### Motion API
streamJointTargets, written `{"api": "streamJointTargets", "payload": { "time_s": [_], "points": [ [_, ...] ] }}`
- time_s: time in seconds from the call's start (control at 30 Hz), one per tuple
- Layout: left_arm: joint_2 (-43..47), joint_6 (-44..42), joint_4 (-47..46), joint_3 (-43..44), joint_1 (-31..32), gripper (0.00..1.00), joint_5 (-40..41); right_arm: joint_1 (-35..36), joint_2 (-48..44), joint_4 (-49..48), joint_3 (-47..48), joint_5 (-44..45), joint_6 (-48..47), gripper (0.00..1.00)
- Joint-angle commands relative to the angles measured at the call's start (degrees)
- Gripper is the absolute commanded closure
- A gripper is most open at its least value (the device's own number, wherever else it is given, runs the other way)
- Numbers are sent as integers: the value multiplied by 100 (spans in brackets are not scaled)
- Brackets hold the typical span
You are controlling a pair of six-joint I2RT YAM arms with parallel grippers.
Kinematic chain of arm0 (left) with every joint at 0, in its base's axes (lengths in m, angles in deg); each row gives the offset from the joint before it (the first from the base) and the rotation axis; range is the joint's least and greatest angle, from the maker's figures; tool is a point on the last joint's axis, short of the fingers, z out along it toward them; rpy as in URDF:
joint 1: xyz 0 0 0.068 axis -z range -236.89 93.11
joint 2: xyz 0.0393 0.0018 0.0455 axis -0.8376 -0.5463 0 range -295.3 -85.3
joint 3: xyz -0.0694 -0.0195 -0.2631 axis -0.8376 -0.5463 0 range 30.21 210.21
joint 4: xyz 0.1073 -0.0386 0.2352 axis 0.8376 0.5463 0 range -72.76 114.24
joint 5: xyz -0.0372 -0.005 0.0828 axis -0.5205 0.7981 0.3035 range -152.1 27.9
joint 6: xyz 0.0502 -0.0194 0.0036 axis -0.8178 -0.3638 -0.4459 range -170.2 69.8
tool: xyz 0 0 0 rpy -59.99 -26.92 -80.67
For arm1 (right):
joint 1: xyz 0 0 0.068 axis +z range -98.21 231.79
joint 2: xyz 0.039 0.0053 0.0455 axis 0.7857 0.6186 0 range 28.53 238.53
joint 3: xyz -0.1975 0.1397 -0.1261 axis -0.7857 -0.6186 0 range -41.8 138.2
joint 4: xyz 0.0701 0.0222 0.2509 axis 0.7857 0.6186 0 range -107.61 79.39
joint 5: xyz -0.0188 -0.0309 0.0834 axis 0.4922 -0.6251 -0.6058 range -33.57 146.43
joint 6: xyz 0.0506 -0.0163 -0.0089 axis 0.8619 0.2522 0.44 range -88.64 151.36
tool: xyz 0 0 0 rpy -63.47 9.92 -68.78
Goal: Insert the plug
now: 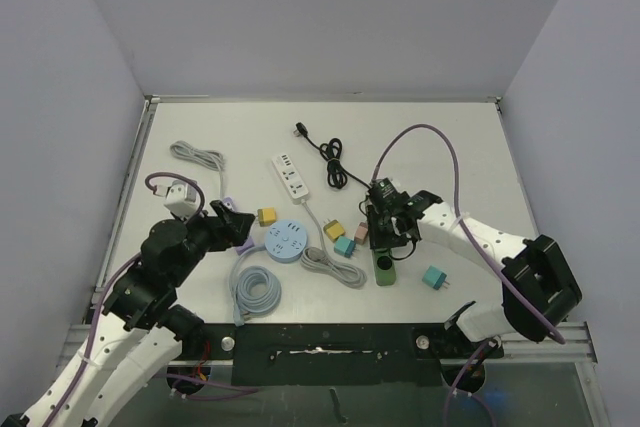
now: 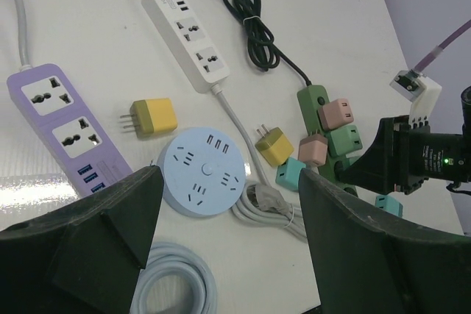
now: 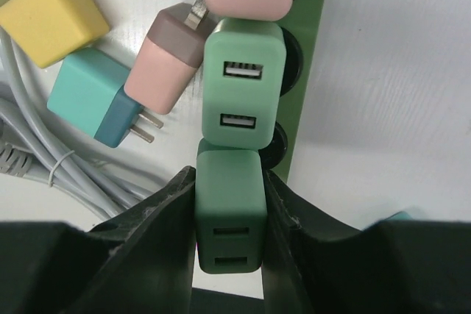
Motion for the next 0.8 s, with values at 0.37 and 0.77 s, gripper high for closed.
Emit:
{"api": "streamJointTargets", "payload": {
  "time_s": [0.37,0.77],
  "points": [
    [524,-57,210,45,-7,27,138,-41,398,782,716,409,-91,95],
    [527,-51,201,34,-4,27,172,-109,548,355,554,-152,-304,95]
  ]
}}
